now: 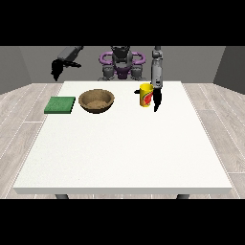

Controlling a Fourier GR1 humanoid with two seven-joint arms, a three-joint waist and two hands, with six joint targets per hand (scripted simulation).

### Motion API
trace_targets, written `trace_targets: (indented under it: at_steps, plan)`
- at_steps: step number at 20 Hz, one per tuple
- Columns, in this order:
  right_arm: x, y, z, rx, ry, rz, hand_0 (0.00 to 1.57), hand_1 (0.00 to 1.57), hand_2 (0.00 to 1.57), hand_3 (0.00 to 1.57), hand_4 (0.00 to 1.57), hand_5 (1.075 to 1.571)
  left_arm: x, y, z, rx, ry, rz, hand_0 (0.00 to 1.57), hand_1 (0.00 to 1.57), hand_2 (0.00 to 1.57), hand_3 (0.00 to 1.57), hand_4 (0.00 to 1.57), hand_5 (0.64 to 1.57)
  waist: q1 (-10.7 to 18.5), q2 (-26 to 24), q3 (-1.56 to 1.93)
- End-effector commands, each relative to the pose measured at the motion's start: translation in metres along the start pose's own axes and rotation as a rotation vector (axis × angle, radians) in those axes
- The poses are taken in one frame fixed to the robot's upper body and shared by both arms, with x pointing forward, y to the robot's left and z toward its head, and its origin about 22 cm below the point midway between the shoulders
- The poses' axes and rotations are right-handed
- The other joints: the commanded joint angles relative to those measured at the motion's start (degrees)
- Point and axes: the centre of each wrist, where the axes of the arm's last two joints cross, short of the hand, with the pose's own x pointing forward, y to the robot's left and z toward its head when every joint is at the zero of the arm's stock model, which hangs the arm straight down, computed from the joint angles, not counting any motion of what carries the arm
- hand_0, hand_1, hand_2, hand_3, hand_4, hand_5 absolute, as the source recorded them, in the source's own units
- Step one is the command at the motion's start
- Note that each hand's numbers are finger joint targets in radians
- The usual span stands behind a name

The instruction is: Pick the cup and pour the ball into the bowl, then pick the bowl and place it on the pad

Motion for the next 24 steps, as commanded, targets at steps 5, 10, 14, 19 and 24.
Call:
trace_targets:
  at_steps: [5,10,14,19,24]
  plan:
    - [0.013,-0.011,-0.006,0.039,-0.074,0.013,0.00,0.00,0.00,0.00,0.00,1.570,-0.012,-0.023,0.032,0.024,-0.073,-0.260,1.32,1.32,1.57,1.57,1.47,1.246,-3.49,4.43,-0.60]
    - [-0.003,-0.053,0.016,-0.040,0.088,0.009,0.00,0.00,0.00,0.00,0.00,1.570,-0.005,-0.022,0.026,-0.069,0.020,-0.305,1.32,1.32,1.57,1.57,1.50,1.256,0.28,-4.84,-0.51]
    - [-0.021,-0.050,0.028,-0.088,0.208,0.000,0.00,0.00,0.00,0.00,0.00,1.569,0.016,0.024,-0.023,-0.126,0.029,-0.593,1.38,1.38,1.57,1.57,1.57,1.341,3.13,-12.86,-0.32]
    - [-0.036,-0.048,0.037,-0.097,0.267,-0.015,0.00,0.00,0.00,0.00,0.00,1.569,0.059,0.049,-0.094,-0.160,0.068,-0.815,1.46,1.46,1.57,1.57,1.57,1.296,4.44,-16.47,-0.33]
    - [-0.041,-0.047,0.029,-0.110,0.229,-0.029,0.00,0.00,0.00,0.00,0.00,1.568,0.078,0.026,-0.122,-0.161,0.033,-0.947,1.49,1.49,1.57,1.57,1.57,1.273,3.04,-12.53,-0.48]
